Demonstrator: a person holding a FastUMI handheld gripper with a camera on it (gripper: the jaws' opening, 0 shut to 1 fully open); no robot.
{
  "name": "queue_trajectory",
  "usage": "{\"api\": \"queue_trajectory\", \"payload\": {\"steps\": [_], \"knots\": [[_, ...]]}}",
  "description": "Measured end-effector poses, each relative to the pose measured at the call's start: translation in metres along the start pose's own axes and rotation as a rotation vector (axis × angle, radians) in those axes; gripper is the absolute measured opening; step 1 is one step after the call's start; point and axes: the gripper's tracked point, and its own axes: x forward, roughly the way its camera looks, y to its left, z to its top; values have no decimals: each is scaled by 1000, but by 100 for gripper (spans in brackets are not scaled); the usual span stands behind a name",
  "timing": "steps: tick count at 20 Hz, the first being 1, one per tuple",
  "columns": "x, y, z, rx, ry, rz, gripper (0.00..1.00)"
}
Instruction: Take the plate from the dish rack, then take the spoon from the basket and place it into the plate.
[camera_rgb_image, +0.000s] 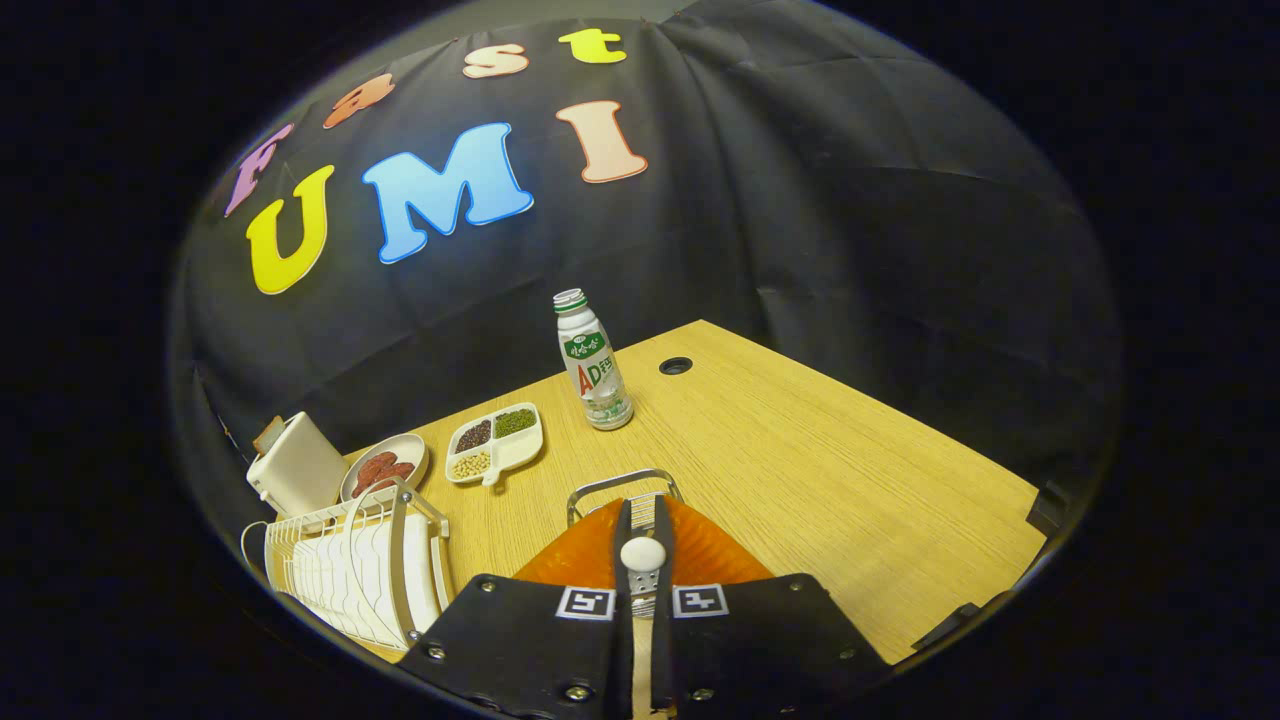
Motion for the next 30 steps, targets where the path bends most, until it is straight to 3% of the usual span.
{"api": "queue_trajectory", "payload": {"steps": [6, 11, 16, 21, 30], "knots": [[-26, 13, 27, -145, -35, -30, 7], [-81, 24, 54, -276, -99, -50, 7], [-138, 58, 57, -334, -137, 9, 7], [-183, 109, 29, -362, -116, 133, 7], [-220, 162, -80, -422, 74, 322, 7]]}}
